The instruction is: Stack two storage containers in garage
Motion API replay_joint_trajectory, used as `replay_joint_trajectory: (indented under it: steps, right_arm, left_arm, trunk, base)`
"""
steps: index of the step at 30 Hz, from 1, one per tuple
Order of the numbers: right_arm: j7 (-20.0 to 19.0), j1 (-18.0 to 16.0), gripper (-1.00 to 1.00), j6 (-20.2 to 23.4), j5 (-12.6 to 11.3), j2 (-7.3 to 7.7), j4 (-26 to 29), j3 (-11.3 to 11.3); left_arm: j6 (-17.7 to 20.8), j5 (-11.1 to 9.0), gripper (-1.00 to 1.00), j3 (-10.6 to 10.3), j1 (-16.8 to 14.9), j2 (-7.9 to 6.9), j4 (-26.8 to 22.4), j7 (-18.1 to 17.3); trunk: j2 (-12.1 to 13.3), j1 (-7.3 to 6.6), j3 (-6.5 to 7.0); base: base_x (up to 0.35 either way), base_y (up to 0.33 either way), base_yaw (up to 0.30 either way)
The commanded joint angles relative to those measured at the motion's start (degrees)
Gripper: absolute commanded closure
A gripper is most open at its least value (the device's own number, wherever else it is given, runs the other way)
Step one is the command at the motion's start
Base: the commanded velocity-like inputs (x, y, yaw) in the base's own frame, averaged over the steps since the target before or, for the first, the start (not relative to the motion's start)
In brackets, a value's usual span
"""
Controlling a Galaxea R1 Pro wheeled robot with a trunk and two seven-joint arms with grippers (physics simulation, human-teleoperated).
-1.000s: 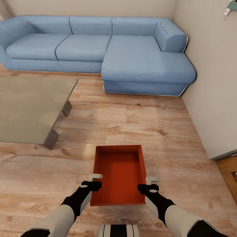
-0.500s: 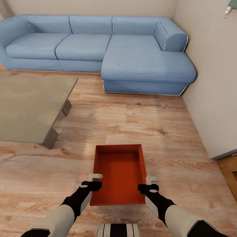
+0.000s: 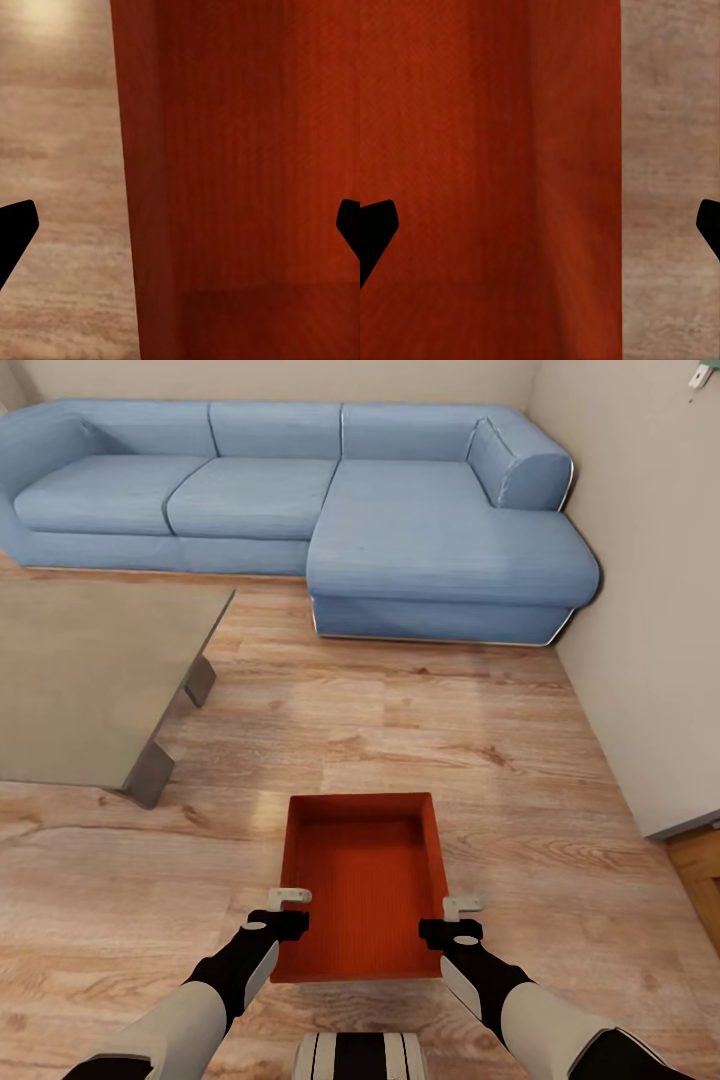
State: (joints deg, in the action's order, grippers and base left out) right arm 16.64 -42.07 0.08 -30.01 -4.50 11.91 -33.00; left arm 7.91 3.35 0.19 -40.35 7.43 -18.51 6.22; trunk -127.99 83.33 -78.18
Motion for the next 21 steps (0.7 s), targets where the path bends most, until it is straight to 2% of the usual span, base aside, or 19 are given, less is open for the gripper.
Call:
replay_joint_trajectory:
  steps: [1, 21]
  right_arm:
    - [0.32, -0.03, -1.0, 0.01, -0.49, 0.02, 0.04, -0.49]
    - [0.31, -0.03, -1.0, 0.01, -0.49, 0.1, 0.04, -0.58]
  left_arm:
    - [0.34, 0.35, -1.0, 0.01, 0.01, 0.02, -0.12, 0.17]
    - [0.19, 0.35, -1.0, 0.03, 0.01, -0.04, -0.25, 0.28]
  trunk:
    - [-0.01, -0.01, -0.03]
    - [-0.01, -0.01, -0.03]
  base:
    - [0.0, 0.0, 0.0]
    - [0.0, 0.0, 0.0]
